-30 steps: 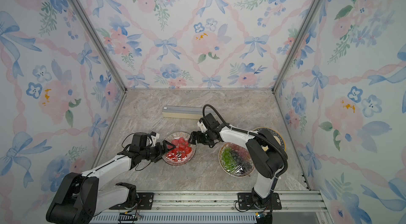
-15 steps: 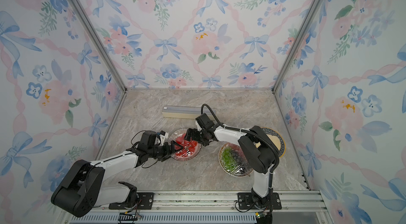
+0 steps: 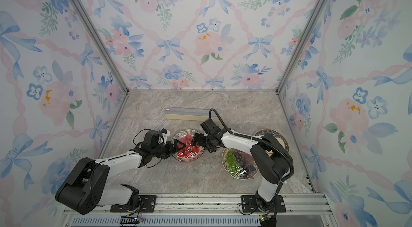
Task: Wrap the plate with plastic wrap
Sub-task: Cover the plate with plastic wrap.
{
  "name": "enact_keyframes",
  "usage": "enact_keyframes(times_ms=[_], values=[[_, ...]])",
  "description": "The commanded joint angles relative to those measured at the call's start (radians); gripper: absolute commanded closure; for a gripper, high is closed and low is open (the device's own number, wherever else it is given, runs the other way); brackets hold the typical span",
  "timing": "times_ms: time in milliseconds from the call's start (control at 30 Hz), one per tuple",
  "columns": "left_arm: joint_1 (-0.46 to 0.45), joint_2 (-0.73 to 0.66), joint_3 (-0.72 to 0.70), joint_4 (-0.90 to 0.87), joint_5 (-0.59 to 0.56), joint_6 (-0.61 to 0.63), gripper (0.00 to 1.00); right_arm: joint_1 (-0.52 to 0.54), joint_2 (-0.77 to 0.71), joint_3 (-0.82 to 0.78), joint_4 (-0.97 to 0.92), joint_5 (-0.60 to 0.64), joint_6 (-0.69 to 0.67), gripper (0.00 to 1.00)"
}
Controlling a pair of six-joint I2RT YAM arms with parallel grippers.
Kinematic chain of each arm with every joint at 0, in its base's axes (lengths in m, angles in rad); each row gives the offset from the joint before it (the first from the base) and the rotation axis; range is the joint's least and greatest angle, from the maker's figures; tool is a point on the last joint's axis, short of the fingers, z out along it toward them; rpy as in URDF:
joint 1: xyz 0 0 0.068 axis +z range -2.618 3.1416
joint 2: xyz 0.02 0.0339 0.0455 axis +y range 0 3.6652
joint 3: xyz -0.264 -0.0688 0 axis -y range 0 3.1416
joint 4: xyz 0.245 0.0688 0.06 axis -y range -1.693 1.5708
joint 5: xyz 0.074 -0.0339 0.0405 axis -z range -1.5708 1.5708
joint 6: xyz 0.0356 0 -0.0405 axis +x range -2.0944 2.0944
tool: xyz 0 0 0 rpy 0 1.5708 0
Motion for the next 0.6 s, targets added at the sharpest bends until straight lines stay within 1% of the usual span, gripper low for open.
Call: enact_keyframes(times_ms=[0,167,233,333,433,500,567], values=[[-0.019,0.019,-0.002,-0.042,0.016,0.026,0.02,0.036,0.029,0.009,0.032,-0.007,0.083,0.03],[-0.018,-0.003,-0.011,-0.041,-0.013,0.019,0.02,0.046,0.055,0.06,0.09,-0.021,0.118,0.03],[-0.018,-0.001,-0.01,-0.039,-0.014,0.016,0.02,0.041,0.067,0.069,0.144,-0.036,0.153,0.03],[-0.016,-0.001,-0.01,-0.037,-0.016,0.013,0.02,0.032,0.062,0.044,0.261,-0.044,0.246,0.03],[0.003,-0.021,-0.017,-0.038,-0.039,0.02,0.02,0.018,0.028,-0.023,0.356,-0.015,0.34,0.03],[0.034,-0.056,-0.017,-0.046,-0.053,0.057,0.02,0.009,-0.014,-0.055,0.33,0.028,0.342,0.03],[0.077,-0.112,-0.016,-0.085,-0.09,0.105,0.02,0.003,-0.058,-0.059,0.251,0.071,0.303,0.03]])
